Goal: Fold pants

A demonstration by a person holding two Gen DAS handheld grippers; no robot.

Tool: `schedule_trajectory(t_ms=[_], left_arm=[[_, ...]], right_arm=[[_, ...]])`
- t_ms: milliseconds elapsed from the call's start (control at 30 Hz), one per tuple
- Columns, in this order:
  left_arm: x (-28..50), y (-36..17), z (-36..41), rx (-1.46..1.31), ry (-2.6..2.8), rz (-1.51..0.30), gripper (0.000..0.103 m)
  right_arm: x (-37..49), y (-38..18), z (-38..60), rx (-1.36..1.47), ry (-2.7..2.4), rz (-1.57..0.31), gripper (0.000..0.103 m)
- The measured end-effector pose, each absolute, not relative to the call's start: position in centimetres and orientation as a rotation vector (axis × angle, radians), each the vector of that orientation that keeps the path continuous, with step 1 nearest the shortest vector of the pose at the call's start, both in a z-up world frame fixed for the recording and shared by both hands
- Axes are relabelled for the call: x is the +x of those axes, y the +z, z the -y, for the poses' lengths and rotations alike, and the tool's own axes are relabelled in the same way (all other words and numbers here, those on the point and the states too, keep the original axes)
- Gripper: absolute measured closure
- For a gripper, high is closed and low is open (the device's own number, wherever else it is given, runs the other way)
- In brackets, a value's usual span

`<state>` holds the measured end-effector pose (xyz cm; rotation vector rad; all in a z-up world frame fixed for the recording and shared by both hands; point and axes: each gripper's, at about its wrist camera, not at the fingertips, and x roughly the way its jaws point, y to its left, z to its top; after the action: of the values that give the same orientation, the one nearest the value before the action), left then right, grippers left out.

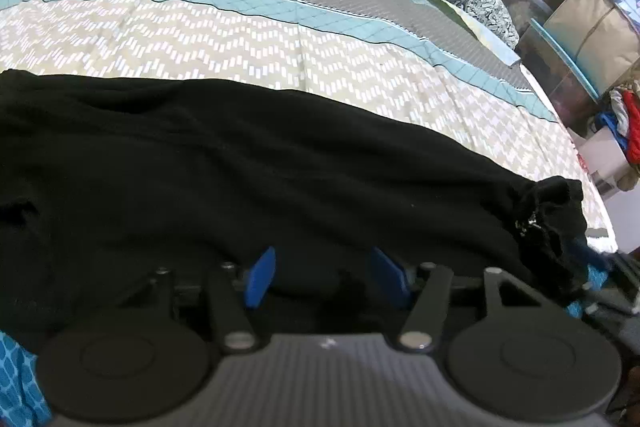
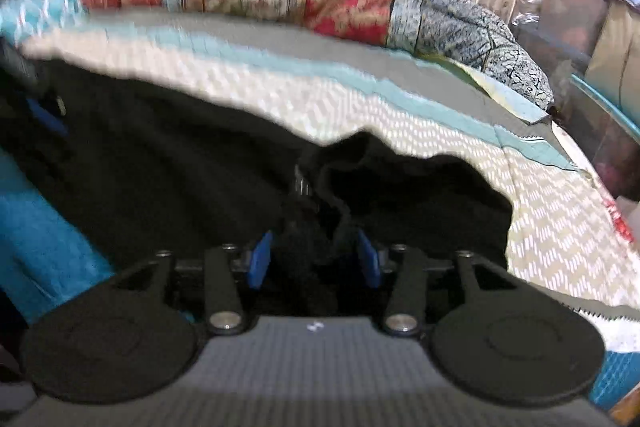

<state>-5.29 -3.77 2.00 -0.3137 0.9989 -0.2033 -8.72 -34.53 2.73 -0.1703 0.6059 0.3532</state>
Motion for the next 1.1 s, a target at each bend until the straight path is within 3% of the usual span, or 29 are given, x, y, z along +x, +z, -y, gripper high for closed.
schedule_trajectory(t_ms=[200,267,467,767,1033,1100], left_arm=[[-5.8,1.9,3.5,-0.32,-0.207,-0.999,0.046],[-6.2,2.0,3.2,-0.321,-0.203,-0.995,0.046],[-7.4,2.8,1.0,-0.329,-0.163,-0.97,0.046],[-11.8,5.4,-6.5,-0.439,-0.063,-0.877,0.043],[-14.4,5.9,-15.2,-0.595,0.155,-0.78,0.007],[-13.7,4.8,-16.8,-0.661,0.178,-0.786,0.007]], right_arm=[[-4.5,3.9,38.9,0.197,0.22,-0.581,0.058],[-2.5,2.7,38.9,0.22,0.168,-0.621,0.073],[1.9,-2.0,35.0,0.111,0.133,-0.769,0.075],[0.6,0.4,35.9,0.073,0.135,-0.783,0.075],[-4.0,3.7,31.2,0.187,0.21,-0.659,0.073],[-3.8,3.5,27.3,0.186,0.314,-0.687,0.073]])
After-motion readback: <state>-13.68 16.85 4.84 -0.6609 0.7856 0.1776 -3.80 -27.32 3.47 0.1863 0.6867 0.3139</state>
